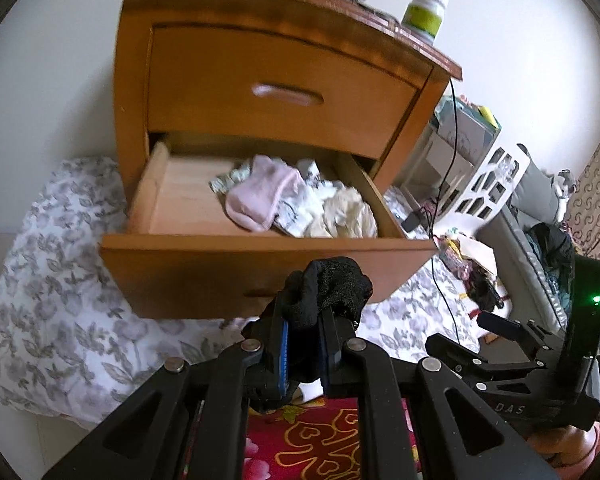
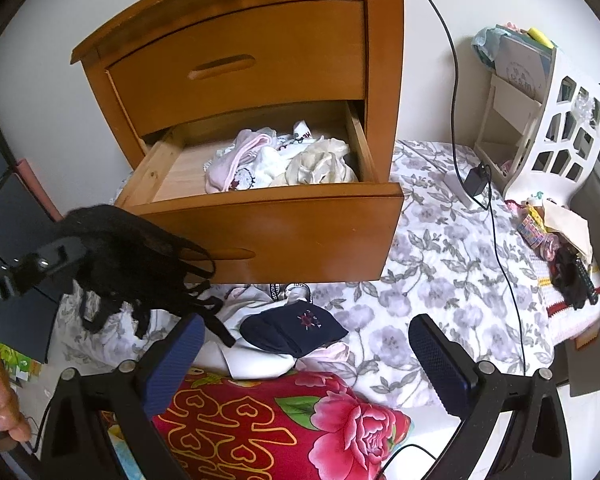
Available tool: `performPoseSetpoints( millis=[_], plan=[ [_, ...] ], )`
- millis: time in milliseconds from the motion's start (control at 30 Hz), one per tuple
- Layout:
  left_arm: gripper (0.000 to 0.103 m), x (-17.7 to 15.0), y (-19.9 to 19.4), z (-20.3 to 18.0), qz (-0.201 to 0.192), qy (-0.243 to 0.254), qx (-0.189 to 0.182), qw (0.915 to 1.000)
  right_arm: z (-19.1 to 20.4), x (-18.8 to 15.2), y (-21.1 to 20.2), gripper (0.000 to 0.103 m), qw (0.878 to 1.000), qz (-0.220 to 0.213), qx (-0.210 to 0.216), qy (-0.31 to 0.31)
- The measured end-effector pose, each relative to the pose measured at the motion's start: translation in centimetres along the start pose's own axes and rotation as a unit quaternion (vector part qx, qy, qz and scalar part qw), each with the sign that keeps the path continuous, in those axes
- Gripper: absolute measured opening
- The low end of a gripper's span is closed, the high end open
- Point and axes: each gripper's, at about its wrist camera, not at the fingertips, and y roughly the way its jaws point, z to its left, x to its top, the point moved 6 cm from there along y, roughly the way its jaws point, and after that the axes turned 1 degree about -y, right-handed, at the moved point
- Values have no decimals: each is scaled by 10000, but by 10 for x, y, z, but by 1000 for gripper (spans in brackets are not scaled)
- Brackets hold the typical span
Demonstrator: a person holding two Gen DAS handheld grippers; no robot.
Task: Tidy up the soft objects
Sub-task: 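Lower the black fabric onto the navy cap pile and open the left gripper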
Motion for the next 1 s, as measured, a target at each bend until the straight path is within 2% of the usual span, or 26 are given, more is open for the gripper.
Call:
performPoseSetpoints(
  millis=[100, 233, 433, 700, 867, 933, 1000],
  plan=[
    [12, -8, 22, -2, 246, -47, -69, 9997, -1, 0, 4, 103, 10000, 46, 0, -1],
    [12, -29, 62, 3, 775, -38, 114, 9969, -1, -1, 9, 103, 9999, 109, 13, -24],
    [12, -70, 110, 16, 1528, -176, 266, 9877, -3, -3, 14, 103, 9998, 193, 9, -39],
    [12, -87, 132, 25, 1855, -251, 372, 9816, -5, -6, 22, 103, 9996, 291, 5, -18],
    [13, -80, 123, 23, 1794, -296, 219, 9831, -4, -6, 23, 103, 9995, 310, 5, -41],
    [17, -75, 117, 23, 1739, -283, 221, 9841, -4, -6, 23, 103, 9995, 304, -1, -39],
    [29, -70, 109, 23, 1676, -306, 191, 9852, -4, -6, 23, 103, 9995, 300, -5, -36]
  ],
)
